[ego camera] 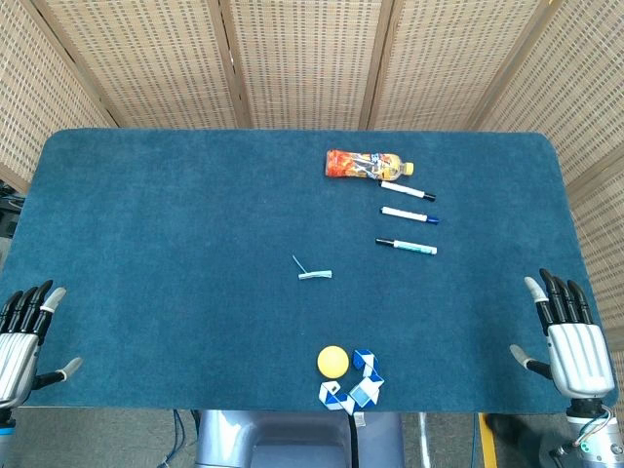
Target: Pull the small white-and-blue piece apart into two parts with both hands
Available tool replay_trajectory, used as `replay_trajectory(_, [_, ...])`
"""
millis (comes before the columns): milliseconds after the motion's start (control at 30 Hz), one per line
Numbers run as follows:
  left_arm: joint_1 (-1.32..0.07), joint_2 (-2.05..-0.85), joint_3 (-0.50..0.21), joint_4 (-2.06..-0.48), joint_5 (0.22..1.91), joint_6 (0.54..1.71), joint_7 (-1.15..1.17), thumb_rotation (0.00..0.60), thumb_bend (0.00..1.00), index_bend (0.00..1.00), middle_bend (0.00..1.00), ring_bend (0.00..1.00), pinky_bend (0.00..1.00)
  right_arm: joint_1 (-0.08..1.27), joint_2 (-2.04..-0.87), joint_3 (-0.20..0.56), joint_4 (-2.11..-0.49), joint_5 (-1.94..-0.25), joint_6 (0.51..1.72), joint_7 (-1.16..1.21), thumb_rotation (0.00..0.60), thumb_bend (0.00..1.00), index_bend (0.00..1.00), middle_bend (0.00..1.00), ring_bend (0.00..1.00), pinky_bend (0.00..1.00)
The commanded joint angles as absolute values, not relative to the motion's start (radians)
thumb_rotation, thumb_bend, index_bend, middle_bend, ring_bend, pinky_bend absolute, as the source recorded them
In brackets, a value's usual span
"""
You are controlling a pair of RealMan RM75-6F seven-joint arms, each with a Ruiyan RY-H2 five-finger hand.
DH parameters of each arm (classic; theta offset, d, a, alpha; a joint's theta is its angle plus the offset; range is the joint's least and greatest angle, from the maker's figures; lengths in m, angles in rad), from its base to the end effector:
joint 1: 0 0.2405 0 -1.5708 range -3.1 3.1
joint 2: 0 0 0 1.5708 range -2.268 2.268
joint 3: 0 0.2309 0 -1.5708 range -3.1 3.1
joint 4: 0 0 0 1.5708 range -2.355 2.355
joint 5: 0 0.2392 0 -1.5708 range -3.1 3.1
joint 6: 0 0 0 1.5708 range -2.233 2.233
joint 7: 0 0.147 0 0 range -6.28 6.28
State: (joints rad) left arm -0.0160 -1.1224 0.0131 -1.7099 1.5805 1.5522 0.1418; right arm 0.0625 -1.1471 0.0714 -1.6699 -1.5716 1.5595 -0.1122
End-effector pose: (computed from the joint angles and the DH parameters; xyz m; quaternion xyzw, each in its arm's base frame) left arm -0.2788 0.1483 0.1080 -0.6115 -0.3773 -0.3734 0.5868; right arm -0.2718 -0.1810 0.1172 0.5961 -0.3430 0.4166 0.5946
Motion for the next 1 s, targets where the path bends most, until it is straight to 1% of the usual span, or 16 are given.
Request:
replay_trajectory(33, [-0.016, -1.122, 0.013, -1.71, 1.58, 1.552, 0.141, 0.6, 0.0, 0.0, 0.0, 0.0, 0.0, 0.063, -1.146, 0.071, -1.67, -1.571, 1.558, -0.112, 0.6, 0.0, 0.0, 0.0, 0.0, 0.0])
replay_trajectory(267, [-0.019, -1.125, 0.011, -1.704, 1.58, 1.549, 0.138, 0.6, 0.0, 0.0, 0.0, 0.0, 0.0, 0.071, -1.147, 0.069, -1.668, -1.565, 1.536, -0.113, 0.6, 0.0, 0.0, 0.0, 0.0, 0.0])
replay_trajectory(400, [-0.018, -1.129, 0.003, -1.702, 1.587, 1.566, 0.136, 0.6, 0.0, 0.0, 0.0, 0.0, 0.0, 0.093, -1.147, 0.078, -1.675, -1.564, 1.51, -0.111, 0.6, 0.0, 0.0, 0.0, 0.0, 0.0])
replay_trajectory(533, [-0.018, -1.138, -0.003, -1.696, 1.588, 1.575, 0.141, 0.6, 0.0, 0.0, 0.0, 0.0, 0.0, 0.167, -1.132, 0.102, -1.695, -1.571, 1.417, -0.12, 0.6, 0.0, 0.03, 0.0, 0.0, 0.0])
replay_trajectory(633, [-0.02, -1.144, -0.01, -1.694, 1.585, 1.577, 0.145, 0.6, 0.0, 0.0, 0.0, 0.0, 0.0, 0.252, -1.115, 0.146, -1.726, -1.566, 1.325, -0.148, 0.6, 0.0, 0.09, 0.0, 0.0, 0.0])
replay_trajectory(700, [-0.021, -1.147, -0.014, -1.694, 1.581, 1.578, 0.149, 0.6, 0.0, 0.0, 0.0, 0.0, 0.0, 0.31, -1.119, 0.179, -1.727, -1.551, 1.265, -0.17, 0.6, 0.0, 0.15, 0.0, 0.0, 0.0])
replay_trajectory(733, [-0.021, -1.148, -0.017, -1.695, 1.576, 1.578, 0.153, 0.6, 0.0, 0.0, 0.0, 0.0, 0.0, 0.354, -1.126, 0.204, -1.732, -1.523, 1.209, -0.181, 0.6, 0.0, 0.18, 0.0, 0.0, 0.0])
replay_trajectory(767, [-0.022, -1.15, -0.019, -1.696, 1.573, 1.577, 0.156, 0.6, 0.0, 0.0, 0.0, 0.0, 0.0, 0.382, -1.132, 0.219, -1.733, -1.505, 1.175, -0.188, 0.6, 0.0, 0.19, 0.0, 0.0, 0.0])
replay_trajectory(867, [-0.024, -1.152, -0.022, -1.698, 1.564, 1.572, 0.164, 0.6, 0.0, 0.0, 0.0, 0.0, 0.0, 0.458, -1.166, 0.264, -1.719, -1.447, 1.091, -0.199, 0.6, 0.0, 0.3, 0.0, 0.0, 0.0])
replay_trajectory(900, [-0.025, -1.153, -0.024, -1.698, 1.562, 1.571, 0.167, 0.6, 0.0, 0.0, 0.0, 0.0, 0.0, 0.486, -1.185, 0.282, -1.708, -1.413, 1.06, -0.201, 0.6, 0.0, 0.31, 0.0, 0.0, 0.0])
replay_trajectory(933, [-0.025, -1.154, -0.027, -1.699, 1.559, 1.572, 0.169, 0.6, 0.0, 0.0, 0.0, 0.0, 0.0, 0.51, -1.203, 0.296, -1.698, -1.379, 1.033, -0.207, 0.6, 0.02, 0.32, 0.0, 0.0, 0.0])
replay_trajectory(1000, [-0.026, -1.155, -0.032, -1.701, 1.55, 1.571, 0.17, 0.6, 0.0, 0.0, 0.0, 0.0, 0.0, 0.565, -1.247, 0.32, -1.673, -1.301, 0.973, -0.239, 0.6, 0.08, 0.35, 0.0, 0.0, 0.0])
